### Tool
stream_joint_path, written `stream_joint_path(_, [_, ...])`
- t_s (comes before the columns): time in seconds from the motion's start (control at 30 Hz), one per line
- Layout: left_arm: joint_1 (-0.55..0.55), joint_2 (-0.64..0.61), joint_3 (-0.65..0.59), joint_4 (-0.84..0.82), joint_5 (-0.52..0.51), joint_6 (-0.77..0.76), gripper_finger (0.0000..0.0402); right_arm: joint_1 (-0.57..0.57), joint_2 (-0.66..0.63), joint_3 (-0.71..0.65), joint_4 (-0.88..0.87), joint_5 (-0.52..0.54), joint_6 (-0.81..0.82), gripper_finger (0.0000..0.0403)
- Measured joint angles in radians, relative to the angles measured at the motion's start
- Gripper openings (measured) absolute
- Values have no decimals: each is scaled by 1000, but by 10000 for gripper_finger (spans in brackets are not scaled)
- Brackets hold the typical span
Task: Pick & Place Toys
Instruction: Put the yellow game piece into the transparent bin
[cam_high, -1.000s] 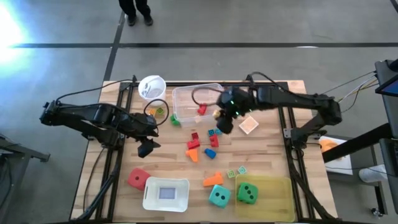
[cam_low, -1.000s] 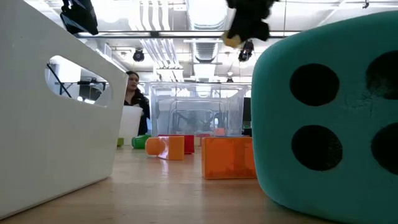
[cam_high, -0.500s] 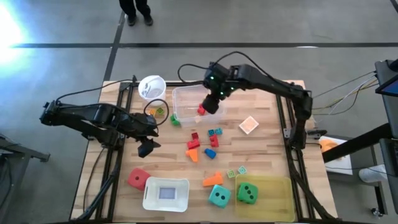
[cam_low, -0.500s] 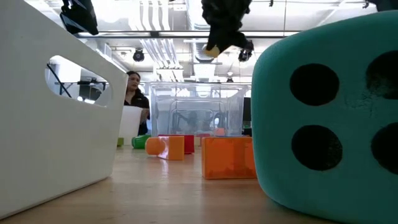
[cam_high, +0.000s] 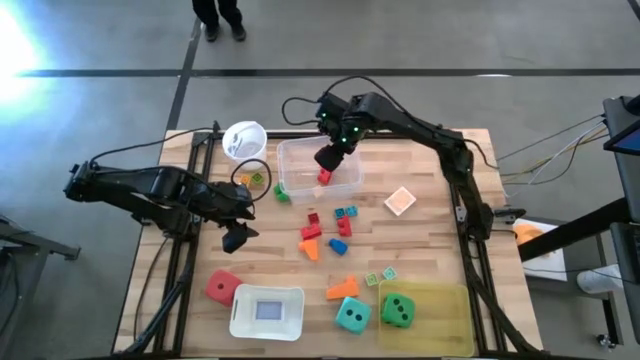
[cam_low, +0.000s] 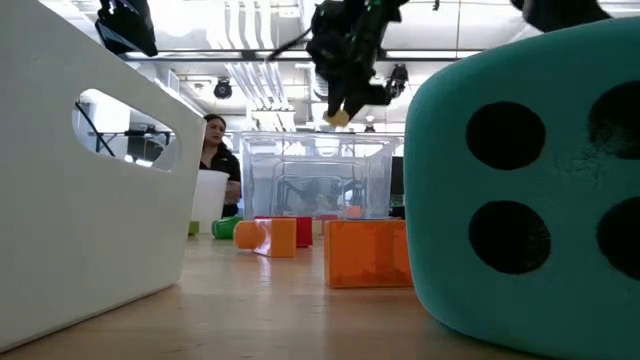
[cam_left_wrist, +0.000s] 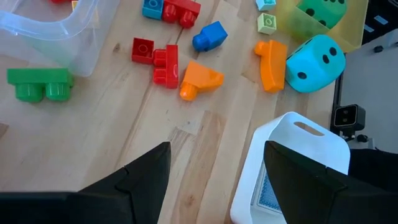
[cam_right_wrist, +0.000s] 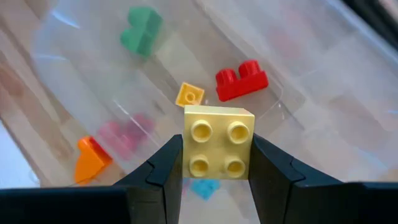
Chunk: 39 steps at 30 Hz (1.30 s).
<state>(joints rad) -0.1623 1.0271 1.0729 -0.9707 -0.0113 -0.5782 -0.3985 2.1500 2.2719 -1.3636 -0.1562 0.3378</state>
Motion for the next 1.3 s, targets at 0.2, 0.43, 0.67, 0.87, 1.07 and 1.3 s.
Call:
stream_joint_path(0.2, [-1, 0, 0, 0, 0, -2, 262, -1, 61, 0, 16, -8, -93, 130])
stream_joint_path(0.43, [-1, 0, 0, 0, 0, -6, 262, -10, 109, -1, 48, -12, 99, 130])
stream_joint_path(0.67, [-1, 0, 0, 0, 0, -21, 262, 34, 127, -2, 148, -5, 274, 130])
stream_joint_path(0.87, [-1, 0, 0, 0, 0, -21, 262, 40, 132, -2, 149, 15, 303, 130])
stream_joint_path(1.07, [-1, 0, 0, 0, 0, -22, 262, 61, 151, -2, 179, 16, 307, 130])
stream_joint_path(1.3, [-2, 0, 0, 0, 0, -25, 262, 68, 188, -2, 171, 17, 336, 130])
